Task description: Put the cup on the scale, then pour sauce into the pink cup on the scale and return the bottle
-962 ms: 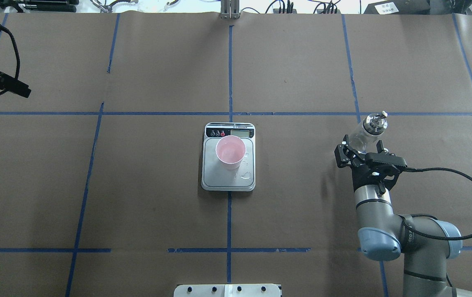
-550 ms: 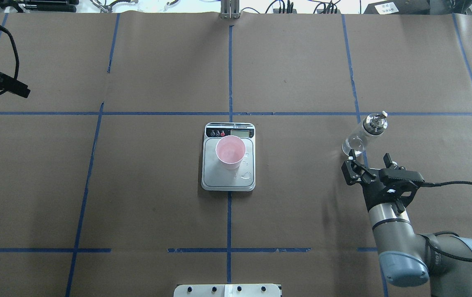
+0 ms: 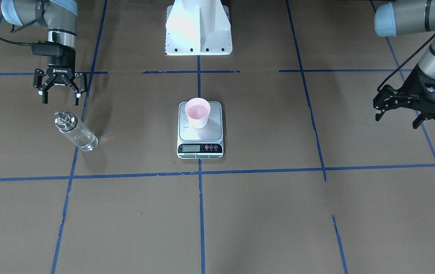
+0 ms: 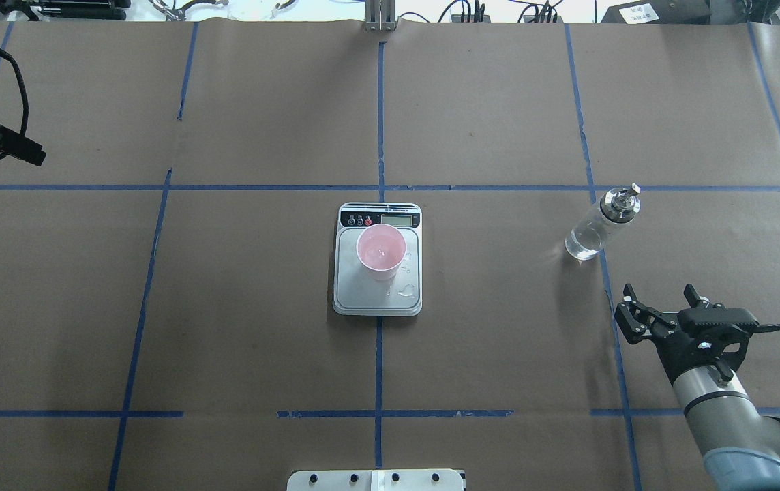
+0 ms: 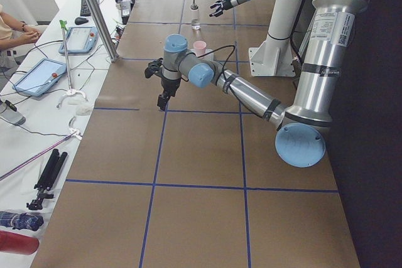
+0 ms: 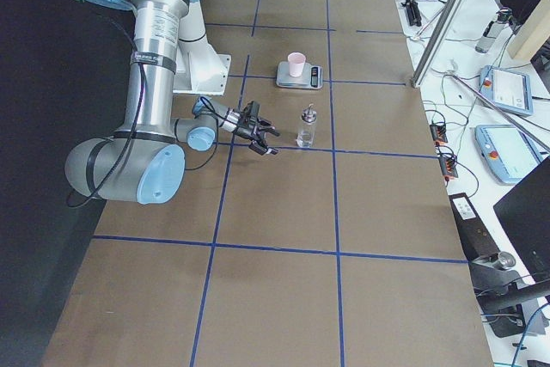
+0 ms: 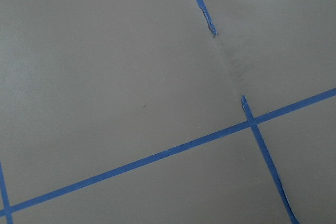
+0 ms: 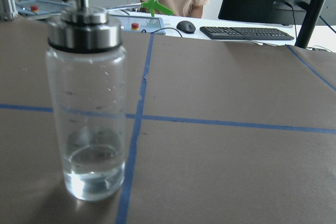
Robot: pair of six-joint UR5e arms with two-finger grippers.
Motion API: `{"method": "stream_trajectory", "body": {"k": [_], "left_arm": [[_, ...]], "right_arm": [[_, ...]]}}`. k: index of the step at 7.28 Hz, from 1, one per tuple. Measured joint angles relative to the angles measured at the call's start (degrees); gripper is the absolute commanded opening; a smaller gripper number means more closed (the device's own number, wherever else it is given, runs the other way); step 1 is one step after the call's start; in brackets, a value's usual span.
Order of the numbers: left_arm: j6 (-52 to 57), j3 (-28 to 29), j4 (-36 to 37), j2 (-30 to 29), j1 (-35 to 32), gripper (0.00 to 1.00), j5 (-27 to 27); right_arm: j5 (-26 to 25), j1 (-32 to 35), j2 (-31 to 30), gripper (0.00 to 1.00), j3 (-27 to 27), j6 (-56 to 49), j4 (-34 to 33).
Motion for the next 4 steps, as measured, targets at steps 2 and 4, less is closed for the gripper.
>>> {"method": "stream_trajectory", "body": {"k": [2, 4], "left_arm": [[0.2, 0.1, -0.1, -0.1, 0.0, 1.0, 0.0], [0.2, 0.2, -0.2, -0.6, -0.1, 1.0, -0.1]], "right_arm": [[6.0, 2.5, -3.8, 1.0, -4.2, -10.1, 14.6], [19.4, 12.1, -4.5, 1.0, -6.8, -19.0, 21.7]]}}
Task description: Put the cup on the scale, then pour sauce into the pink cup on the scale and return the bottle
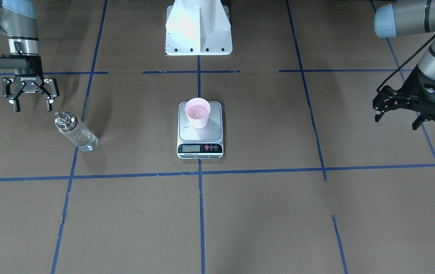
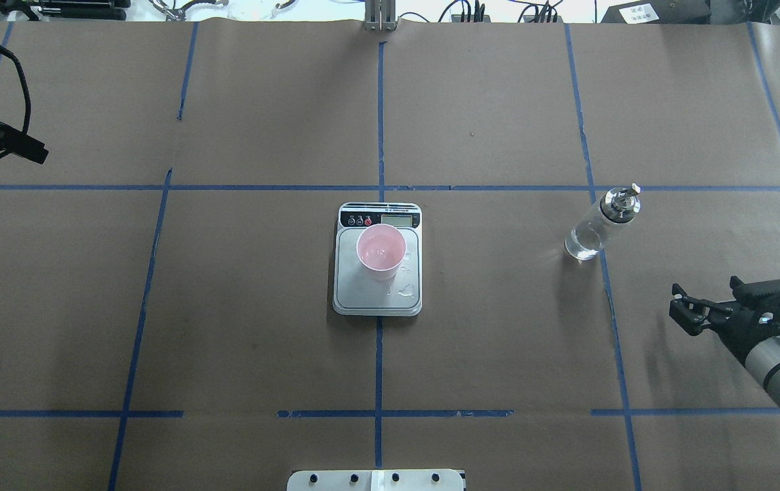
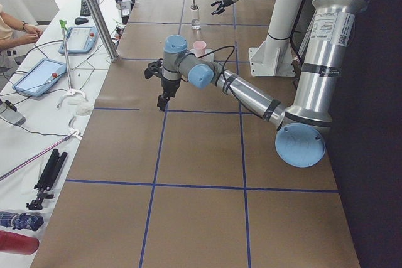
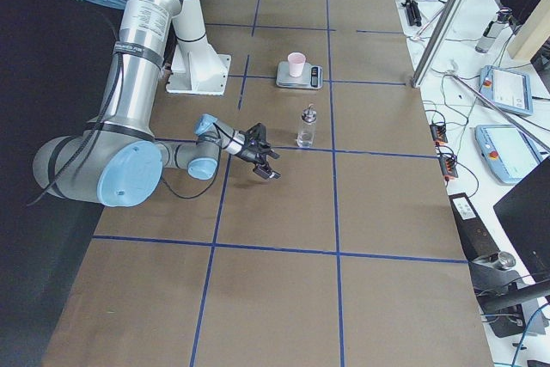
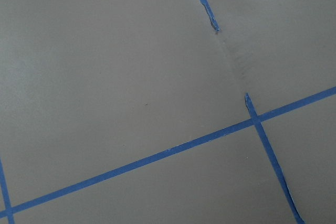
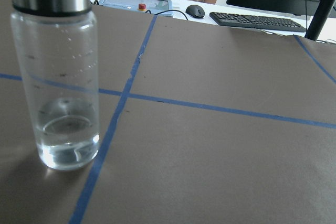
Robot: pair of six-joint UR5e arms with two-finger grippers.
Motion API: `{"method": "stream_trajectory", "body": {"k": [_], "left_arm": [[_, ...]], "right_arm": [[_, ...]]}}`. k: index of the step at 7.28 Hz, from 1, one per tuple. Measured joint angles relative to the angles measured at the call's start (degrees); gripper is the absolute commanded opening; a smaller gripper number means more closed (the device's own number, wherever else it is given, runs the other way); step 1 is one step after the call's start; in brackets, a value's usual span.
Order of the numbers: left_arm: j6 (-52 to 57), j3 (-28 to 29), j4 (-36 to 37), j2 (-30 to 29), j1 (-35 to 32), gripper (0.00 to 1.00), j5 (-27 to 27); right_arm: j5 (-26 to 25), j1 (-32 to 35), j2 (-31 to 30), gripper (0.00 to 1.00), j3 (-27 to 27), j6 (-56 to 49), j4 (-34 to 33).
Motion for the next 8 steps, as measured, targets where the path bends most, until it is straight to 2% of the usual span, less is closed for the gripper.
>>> {"method": "stream_trajectory", "body": {"k": [2, 4, 5, 6, 7, 8], "left_arm": [[0.8, 0.3, -0.4, -0.2, -0.5, 1.0, -0.1], [5.0, 2.3, -0.9, -0.3, -4.2, 1.0, -2.2], [8.8, 5.2, -2.0, -0.3, -7.2, 1.0, -5.2], [12.2, 8.5, -3.6, -0.3, -10.1, 1.0, -7.6], [15.4, 11.9, -4.9, -0.5, -13.3, 1.0, -9.0], [19.1, 15.8, -5.5, -1.0, -16.6, 1.0, -10.2]], "right_arm": [[17.2, 14.4, 0.2, 1.0, -1.0, -11.2, 1.3], [39.9, 33.6, 2.3, 1.0, -3.4, -24.8, -0.1], [51.1, 43.4, 5.2, 1.0, -5.8, -31.8, -3.6], [60.0, 52.1, 8.6, 1.0, -7.5, -39.7, -10.1], [67.3, 59.8, 12.2, 1.0, -8.2, -48.8, -19.7], [72.7, 65.5, 15.4, 1.0, -8.5, -57.1, -30.1]]}}
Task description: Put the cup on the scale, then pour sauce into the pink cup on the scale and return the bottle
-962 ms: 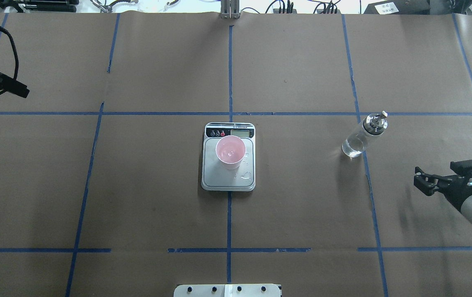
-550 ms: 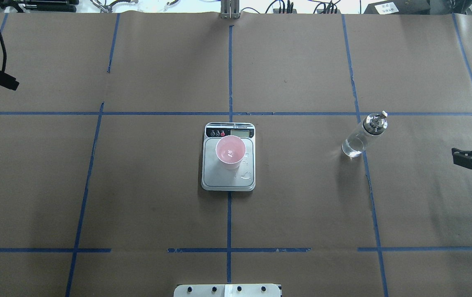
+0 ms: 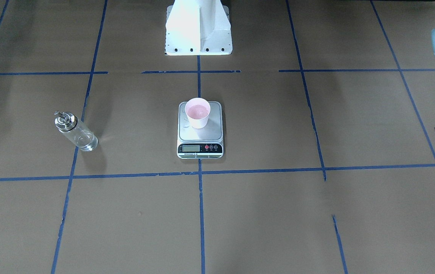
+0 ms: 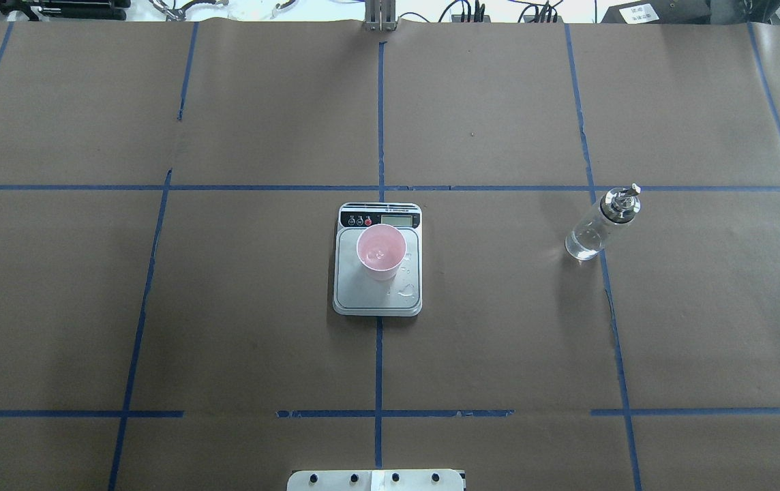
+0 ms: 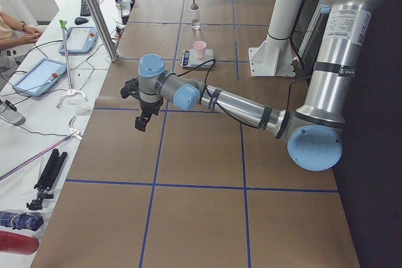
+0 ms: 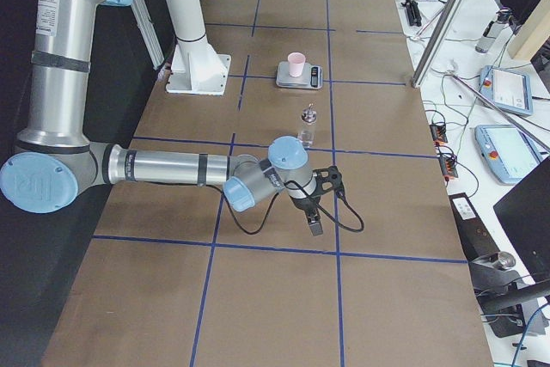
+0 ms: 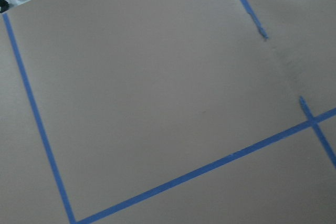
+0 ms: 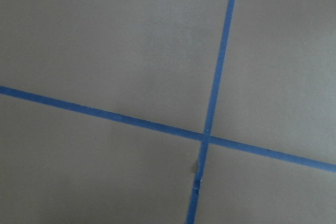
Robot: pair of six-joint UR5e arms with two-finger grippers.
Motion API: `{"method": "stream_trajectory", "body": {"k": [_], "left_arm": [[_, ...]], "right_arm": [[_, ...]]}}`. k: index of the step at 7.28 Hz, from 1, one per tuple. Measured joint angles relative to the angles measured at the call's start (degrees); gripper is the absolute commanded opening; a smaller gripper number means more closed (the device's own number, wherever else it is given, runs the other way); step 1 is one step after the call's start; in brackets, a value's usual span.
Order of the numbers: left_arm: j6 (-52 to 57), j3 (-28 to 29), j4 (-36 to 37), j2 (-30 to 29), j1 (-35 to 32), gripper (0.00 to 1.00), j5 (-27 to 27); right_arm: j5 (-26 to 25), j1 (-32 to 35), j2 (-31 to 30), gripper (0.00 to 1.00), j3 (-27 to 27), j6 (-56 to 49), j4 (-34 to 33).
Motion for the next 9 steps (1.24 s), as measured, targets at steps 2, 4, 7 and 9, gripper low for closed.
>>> {"method": "stream_trajectory", "body": {"k": [2, 4, 7, 9], "left_arm": [[5.3, 9.7, 1.0, -2.4, -5.3, 1.0, -4.9], [4.9, 9.5, 10.1, -4.8, -7.3, 1.0, -7.0], [3.2, 6.2, 10.7, -1.8, -6.8, 1.0, -7.2], [3.1, 4.2, 2.0, 4.9, -7.2, 1.0, -9.6]], "right_arm": [[8.2, 5.6, 3.7, 1.0, -0.1, -9.3, -17.2], [11.8, 7.4, 4.1, 1.0, -0.2, -15.1, -24.8], [11.8, 8.5, 1.5, 1.0, 0.4, -16.6, -25.3], [11.9, 8.7, 0.6, 1.0, 1.1, -16.5, -25.2]]}}
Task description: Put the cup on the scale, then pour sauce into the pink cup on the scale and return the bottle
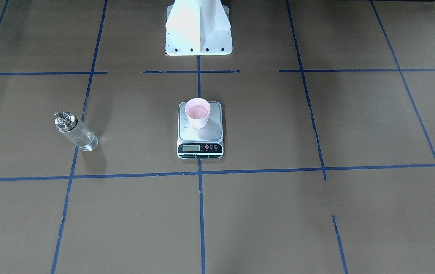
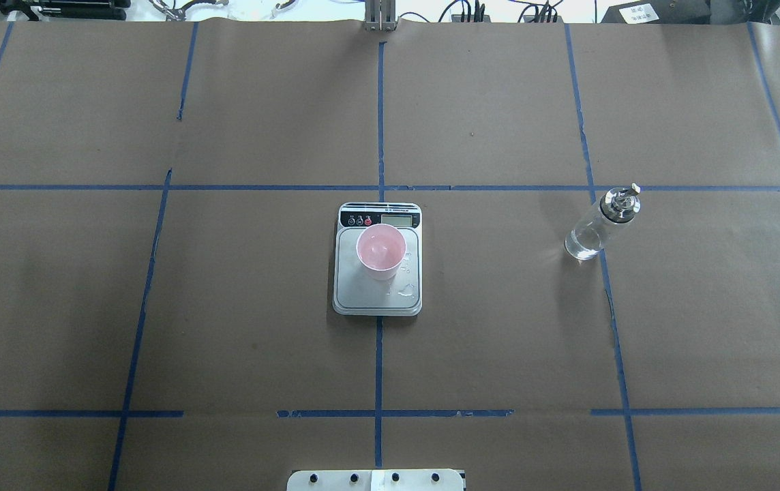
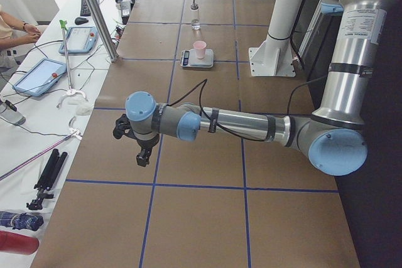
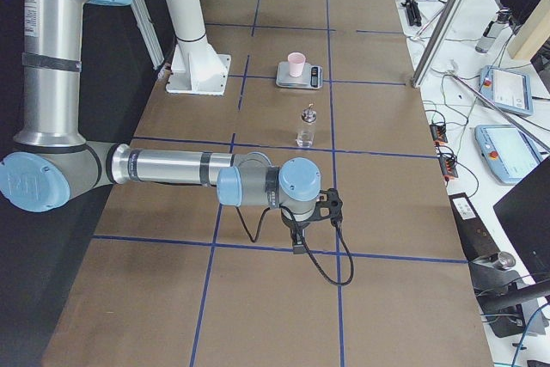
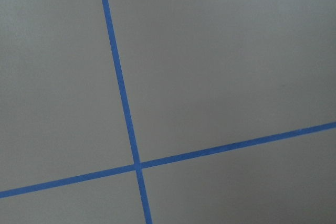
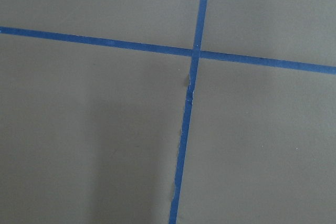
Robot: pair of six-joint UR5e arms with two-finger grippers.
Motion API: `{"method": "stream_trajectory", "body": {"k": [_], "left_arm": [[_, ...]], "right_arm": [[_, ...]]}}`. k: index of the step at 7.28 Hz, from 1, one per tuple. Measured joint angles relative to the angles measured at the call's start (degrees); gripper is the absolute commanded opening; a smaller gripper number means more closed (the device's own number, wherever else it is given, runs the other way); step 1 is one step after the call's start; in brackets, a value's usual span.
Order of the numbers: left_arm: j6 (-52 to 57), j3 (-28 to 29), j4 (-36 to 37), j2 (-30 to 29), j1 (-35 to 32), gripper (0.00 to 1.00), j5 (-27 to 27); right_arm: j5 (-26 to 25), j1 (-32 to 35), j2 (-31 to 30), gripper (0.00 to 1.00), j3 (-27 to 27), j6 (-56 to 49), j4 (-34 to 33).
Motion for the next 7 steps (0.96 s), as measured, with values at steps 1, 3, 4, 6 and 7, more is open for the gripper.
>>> {"method": "stream_trajectory", "body": {"k": [1, 3, 4, 6, 7], "left_arm": [[-0.3, -1.8, -2.7, 2.8, -0.1, 1.0, -0.8], [-0.4, -1.7, -4.1, 5.6, -0.3, 1.0, -0.8], [-0.4, -1.0, -4.5, 7.9, -0.1, 1.0, -0.4], [-0.4, -0.3, -4.2, 10.1, 0.1, 1.0, -0.1], [-0.5, -1.3, -1.1, 10.4, 0.1, 1.0, -0.1]], "right_arm": [[0.0, 0.0, 0.0, 1.0, 0.4, 0.0, 0.2], [-0.9, 0.0, 0.1, 1.0, 1.1, 0.5, 0.8], [-2.9, 0.0, 0.2, 1.0, 1.3, 1.4, 0.8], [-5.8, -0.1, 1.0, 1.0, 1.4, 2.6, 0.2], [-7.5, -0.8, 1.2, 1.0, 1.1, 2.8, -0.3]]}}
